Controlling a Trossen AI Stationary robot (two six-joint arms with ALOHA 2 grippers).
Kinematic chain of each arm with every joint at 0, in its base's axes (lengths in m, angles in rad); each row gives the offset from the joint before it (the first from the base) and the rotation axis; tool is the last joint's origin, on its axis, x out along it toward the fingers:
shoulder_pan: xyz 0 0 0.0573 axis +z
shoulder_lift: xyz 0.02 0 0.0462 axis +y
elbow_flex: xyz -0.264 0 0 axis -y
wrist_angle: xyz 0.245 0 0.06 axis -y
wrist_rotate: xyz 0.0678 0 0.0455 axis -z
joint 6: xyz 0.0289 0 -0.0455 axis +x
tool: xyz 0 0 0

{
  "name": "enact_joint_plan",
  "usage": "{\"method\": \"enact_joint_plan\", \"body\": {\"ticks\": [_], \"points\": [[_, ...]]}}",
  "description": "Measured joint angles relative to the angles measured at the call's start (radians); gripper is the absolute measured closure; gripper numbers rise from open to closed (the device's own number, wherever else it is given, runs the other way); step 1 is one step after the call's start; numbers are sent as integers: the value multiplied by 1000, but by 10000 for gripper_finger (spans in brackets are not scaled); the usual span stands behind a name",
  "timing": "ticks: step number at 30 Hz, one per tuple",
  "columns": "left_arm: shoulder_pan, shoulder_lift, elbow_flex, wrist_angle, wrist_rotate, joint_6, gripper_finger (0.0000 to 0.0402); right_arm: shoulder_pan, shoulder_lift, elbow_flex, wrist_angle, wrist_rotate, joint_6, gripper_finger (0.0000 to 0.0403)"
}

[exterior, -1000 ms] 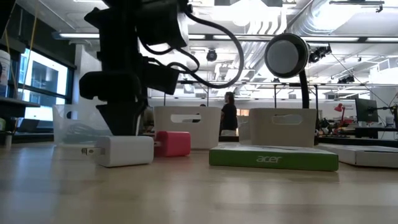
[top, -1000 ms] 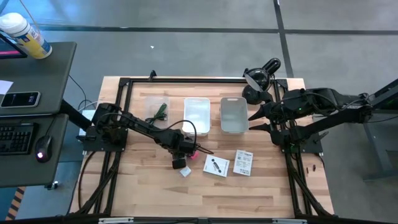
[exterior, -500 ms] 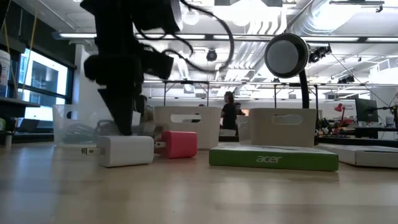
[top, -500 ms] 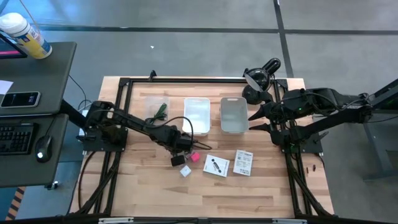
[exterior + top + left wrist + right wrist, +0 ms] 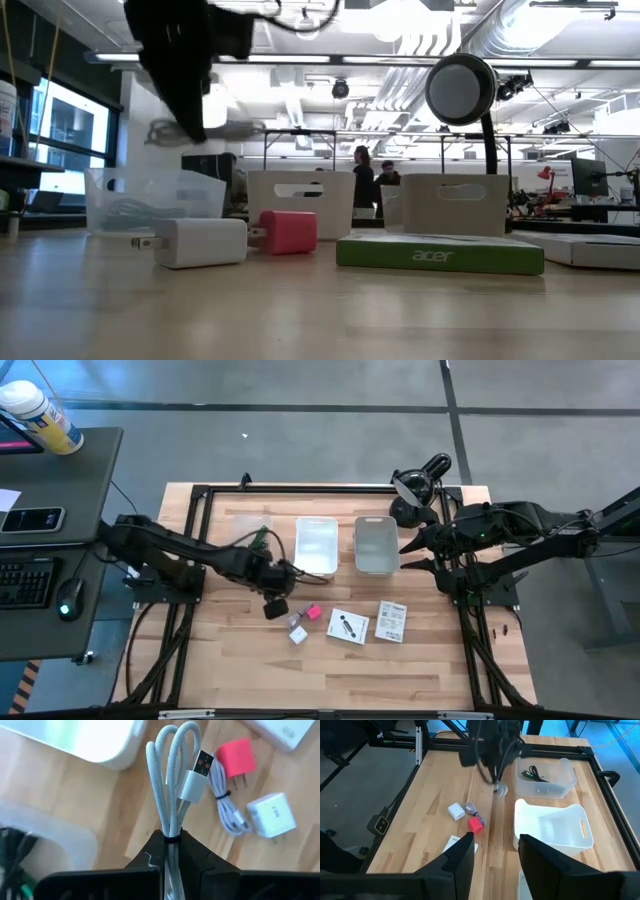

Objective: Pick and place items into bin
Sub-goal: Put the white USB cord into the transparent bin

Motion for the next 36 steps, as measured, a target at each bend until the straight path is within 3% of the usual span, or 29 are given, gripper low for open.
{"method": "enact_joint_plan", "body": {"ticks": [8, 13, 18, 24, 36], "points": [[63, -166, 0, -223, -162, -215, 396, 0, 0, 0, 0, 10, -8, 258], [172, -219, 0, -297, -223, -237, 396, 0, 0, 0, 2, 11, -11, 258], [321, -220, 0, -299, -233, -169, 395, 0, 0, 0, 9, 11, -11, 258], [444, -208, 0, -250, -221, -198, 395, 0, 0, 0, 9, 11, -6, 258], [471, -78, 0, -273, -196, -193, 394, 0, 0, 0, 7, 11, -7, 258]]}}
